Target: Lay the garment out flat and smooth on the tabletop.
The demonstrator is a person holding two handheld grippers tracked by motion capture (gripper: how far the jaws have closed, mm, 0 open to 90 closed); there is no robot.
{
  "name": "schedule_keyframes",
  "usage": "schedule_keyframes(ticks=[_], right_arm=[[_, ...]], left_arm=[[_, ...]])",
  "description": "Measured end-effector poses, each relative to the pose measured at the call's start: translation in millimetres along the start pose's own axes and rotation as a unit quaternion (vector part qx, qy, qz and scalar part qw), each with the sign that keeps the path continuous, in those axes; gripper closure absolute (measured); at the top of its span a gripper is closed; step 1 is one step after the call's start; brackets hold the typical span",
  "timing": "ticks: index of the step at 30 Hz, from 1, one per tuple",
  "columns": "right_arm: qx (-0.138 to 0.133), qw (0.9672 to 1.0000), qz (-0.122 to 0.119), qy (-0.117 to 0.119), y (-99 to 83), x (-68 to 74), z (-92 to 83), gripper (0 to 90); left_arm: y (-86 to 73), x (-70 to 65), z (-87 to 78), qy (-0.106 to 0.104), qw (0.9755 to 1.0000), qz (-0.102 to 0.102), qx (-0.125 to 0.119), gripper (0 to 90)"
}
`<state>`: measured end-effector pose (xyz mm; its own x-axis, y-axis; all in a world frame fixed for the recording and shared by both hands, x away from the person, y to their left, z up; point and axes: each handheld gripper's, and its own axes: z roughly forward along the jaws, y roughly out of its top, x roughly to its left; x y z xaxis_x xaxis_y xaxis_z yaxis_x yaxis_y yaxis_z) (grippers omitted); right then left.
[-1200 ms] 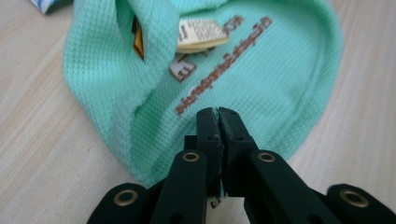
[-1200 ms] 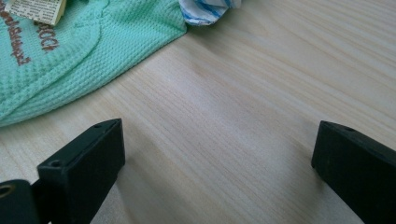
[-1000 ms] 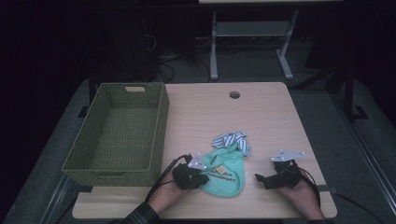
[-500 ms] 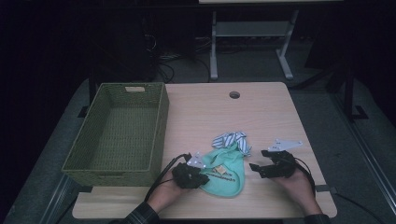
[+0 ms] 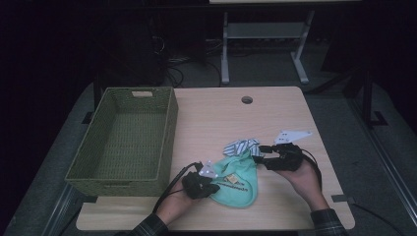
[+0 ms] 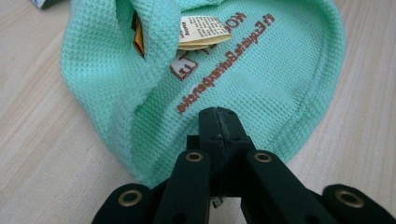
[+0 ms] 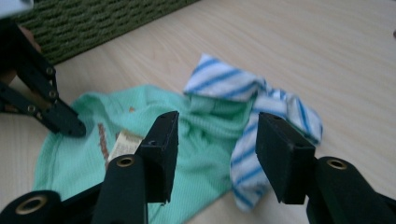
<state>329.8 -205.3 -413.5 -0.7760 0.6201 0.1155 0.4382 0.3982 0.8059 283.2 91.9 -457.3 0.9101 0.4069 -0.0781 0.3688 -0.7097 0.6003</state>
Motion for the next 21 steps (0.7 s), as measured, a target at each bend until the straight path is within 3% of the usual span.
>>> schedule_keyframes(ticks=[8, 21], right_arm=[[-0.010, 0.9997, -0.019, 0.009, 23.5, -0.4, 13.7, 50.5], [0.010, 0.9989, -0.033, 0.030, 47.7, -3.1, 43.7, 59.1]], left_arm=[[-0.1, -0.2, 0.2, -0.001, 1.0000, -0.007, -0.001, 89.4], [0.7, 1.1, 0.4, -0.001, 1.0000, -0.006, -0.001, 89.4]])
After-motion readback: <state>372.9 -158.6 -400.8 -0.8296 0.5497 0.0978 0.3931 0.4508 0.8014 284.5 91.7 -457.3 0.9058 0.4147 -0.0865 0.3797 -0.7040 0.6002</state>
